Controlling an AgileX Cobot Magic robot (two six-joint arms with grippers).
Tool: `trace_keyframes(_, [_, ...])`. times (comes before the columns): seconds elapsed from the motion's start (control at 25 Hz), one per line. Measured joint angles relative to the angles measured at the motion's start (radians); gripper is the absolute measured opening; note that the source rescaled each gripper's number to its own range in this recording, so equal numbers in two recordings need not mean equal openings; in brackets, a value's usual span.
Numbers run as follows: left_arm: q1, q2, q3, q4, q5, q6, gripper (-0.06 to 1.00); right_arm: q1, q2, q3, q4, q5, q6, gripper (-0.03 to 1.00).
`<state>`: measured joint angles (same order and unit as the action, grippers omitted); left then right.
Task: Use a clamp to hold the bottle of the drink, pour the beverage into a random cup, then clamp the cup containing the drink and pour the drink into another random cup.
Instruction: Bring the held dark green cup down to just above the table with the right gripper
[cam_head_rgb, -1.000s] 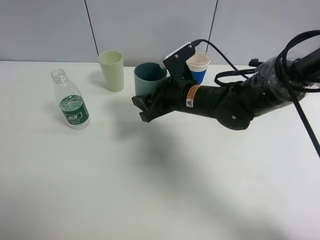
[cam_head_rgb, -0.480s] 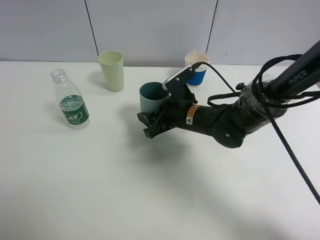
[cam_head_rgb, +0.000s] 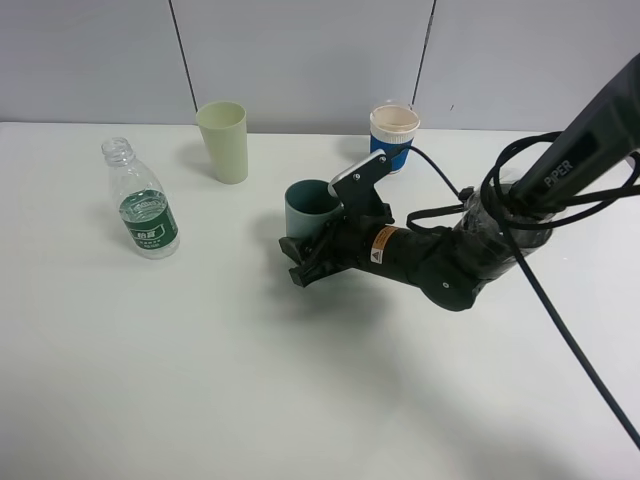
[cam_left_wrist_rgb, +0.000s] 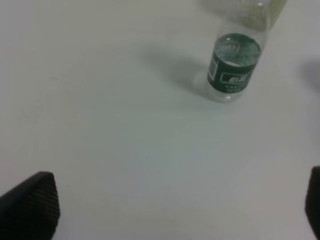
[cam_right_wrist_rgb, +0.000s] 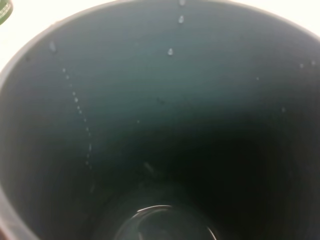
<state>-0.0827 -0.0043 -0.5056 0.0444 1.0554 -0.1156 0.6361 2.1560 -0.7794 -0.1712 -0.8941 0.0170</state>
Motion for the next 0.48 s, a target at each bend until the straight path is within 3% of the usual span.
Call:
trace_keyframes(0.4, [0.000, 0.000, 0.000, 0.000, 0.000, 0.000, 1.00, 0.000, -0.001, 0.000, -0.014, 0.007, -0.044, 0.01])
trace_keyframes(0.48, [0.000, 0.000, 0.000, 0.000, 0.000, 0.000, 1.00, 0.000, -0.008, 0.000, -0.014, 0.022, -0.044, 0.16])
